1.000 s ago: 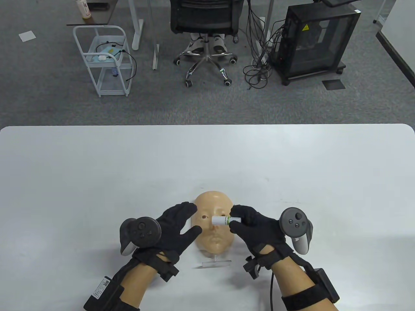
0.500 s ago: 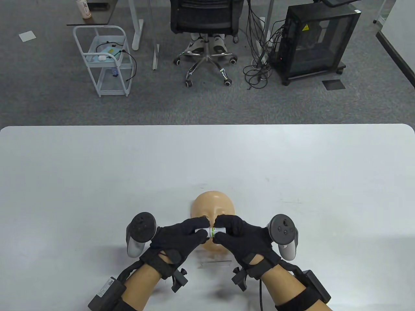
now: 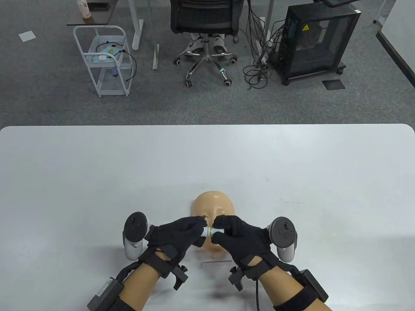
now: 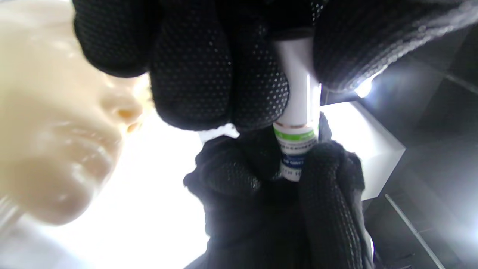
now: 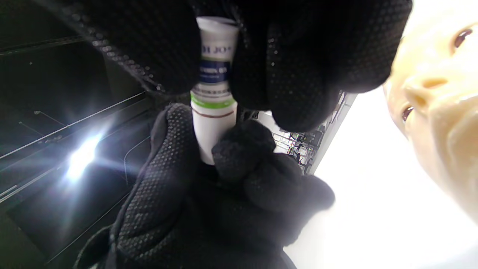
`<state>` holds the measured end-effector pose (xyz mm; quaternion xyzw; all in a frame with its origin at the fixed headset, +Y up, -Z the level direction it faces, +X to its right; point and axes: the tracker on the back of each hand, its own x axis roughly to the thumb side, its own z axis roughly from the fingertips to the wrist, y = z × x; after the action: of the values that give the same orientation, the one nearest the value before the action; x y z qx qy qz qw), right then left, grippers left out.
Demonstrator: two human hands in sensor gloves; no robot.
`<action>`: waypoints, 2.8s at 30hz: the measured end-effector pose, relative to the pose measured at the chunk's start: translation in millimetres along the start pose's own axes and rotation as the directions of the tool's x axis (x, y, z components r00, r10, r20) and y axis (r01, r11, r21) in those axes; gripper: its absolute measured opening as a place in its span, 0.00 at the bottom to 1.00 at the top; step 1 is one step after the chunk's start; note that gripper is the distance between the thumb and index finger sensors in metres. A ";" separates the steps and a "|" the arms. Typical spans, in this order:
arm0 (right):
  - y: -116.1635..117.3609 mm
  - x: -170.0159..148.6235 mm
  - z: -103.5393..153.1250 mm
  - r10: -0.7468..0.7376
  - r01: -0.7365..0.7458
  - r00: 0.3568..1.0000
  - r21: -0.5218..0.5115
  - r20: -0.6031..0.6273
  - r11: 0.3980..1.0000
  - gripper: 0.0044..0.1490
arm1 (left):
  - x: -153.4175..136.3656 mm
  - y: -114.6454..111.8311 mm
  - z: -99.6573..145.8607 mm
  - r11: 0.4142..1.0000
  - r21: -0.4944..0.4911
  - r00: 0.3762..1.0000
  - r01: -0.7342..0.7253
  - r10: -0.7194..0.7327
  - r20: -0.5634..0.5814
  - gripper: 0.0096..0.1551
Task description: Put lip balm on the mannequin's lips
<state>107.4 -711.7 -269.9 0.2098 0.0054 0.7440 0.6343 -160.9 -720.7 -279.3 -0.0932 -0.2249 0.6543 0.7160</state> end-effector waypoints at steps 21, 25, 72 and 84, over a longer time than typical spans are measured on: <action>-65.5 3.2 0.4 0.233 -0.250 0.964 -0.133 -0.127 0.959 0.34 | 3.6 39.2 8.1 0.978 0.205 1.000 -0.028 0.026 0.015 0.27; -91.6 -13.6 -3.0 0.728 -0.772 0.561 0.070 -0.395 0.632 0.34 | 1.4 37.5 8.3 0.975 0.210 0.997 -0.080 0.078 0.018 0.27; 15.5 39.1 13.7 0.618 -0.659 0.556 -0.158 0.556 0.736 0.37 | -28.4 -17.4 2.2 0.944 -0.029 0.919 -0.330 0.314 -0.238 0.26; 3.7 25.1 4.8 0.332 -0.353 0.869 -0.013 0.367 0.936 0.35 | 1.8 -13.0 0.4 1.000 -0.007 0.999 0.008 -0.008 0.051 0.24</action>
<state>102.8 -689.9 -256.8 0.3587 -0.1291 0.7924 0.4763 -149.4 -720.6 -273.0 -0.0782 -0.2459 0.6527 0.7124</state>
